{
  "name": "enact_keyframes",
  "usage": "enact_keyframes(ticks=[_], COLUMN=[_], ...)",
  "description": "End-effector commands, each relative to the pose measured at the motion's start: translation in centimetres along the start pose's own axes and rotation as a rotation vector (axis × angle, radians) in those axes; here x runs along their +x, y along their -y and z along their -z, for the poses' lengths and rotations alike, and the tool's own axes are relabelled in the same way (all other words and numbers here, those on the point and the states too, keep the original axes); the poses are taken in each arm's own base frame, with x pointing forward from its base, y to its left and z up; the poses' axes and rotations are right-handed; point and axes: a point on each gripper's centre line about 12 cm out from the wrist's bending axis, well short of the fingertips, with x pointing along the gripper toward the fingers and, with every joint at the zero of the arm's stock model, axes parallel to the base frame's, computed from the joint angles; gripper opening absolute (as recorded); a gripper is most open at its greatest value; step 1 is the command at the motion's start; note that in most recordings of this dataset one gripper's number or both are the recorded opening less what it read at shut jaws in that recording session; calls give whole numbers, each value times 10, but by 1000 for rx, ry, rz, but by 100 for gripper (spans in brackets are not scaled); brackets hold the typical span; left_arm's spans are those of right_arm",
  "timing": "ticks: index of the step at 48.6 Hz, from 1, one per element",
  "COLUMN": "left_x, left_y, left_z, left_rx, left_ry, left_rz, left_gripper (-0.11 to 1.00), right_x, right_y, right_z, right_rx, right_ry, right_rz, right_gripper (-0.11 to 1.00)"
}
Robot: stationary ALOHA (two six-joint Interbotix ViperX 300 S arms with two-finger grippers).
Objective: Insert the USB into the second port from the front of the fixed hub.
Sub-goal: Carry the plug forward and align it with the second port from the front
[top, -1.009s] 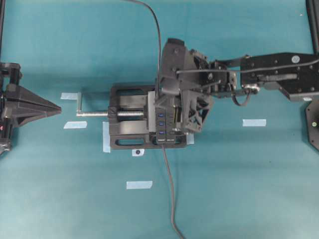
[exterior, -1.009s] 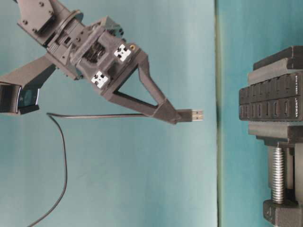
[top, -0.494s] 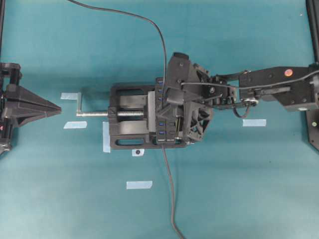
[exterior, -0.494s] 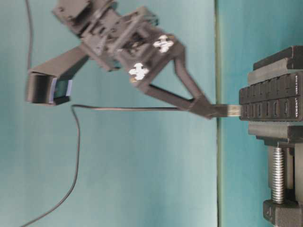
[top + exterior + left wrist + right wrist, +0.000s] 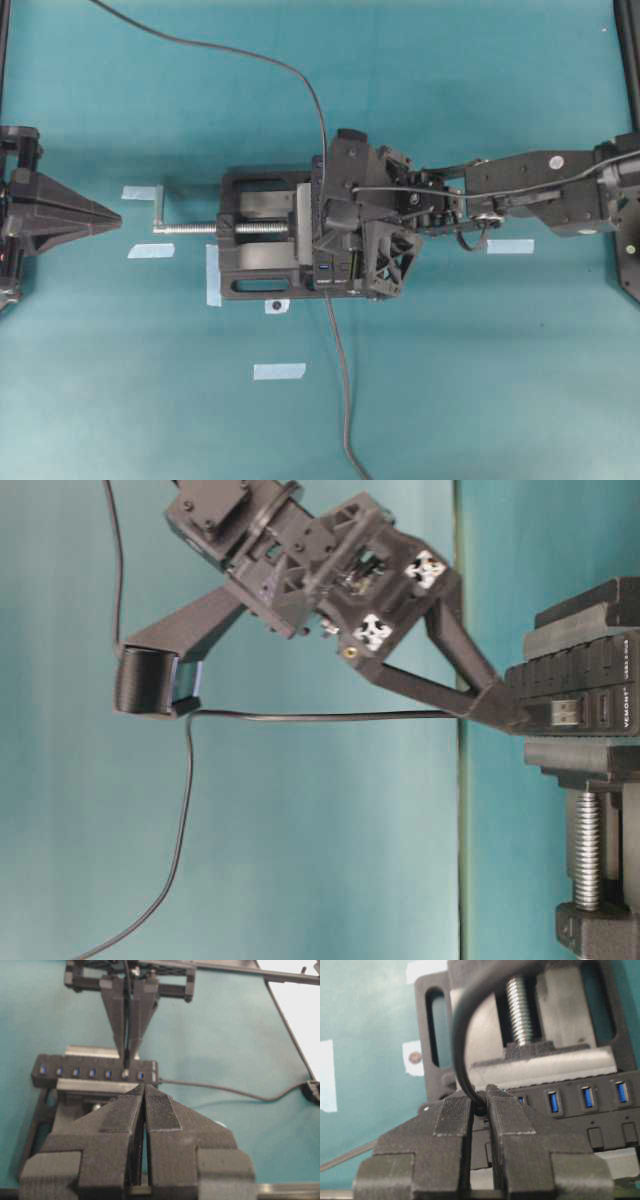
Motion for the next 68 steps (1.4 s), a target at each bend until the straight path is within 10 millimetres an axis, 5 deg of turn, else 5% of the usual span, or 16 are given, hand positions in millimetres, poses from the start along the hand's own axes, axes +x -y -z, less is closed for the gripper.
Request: enact_keyframes(ticks=[1, 68], left_x=[1, 1], left_y=[0, 0], left_z=[-4, -2], left_rx=[0, 0], left_ry=[9, 5], left_rz=[0, 1], left_gripper=[0, 0], right_x=[-4, -1], right_y=[-3, 5], right_z=[-7, -5], right_rx=[6, -4], right_ry=[25, 31], right_rz=[-8, 7], right_gripper=[7, 7])
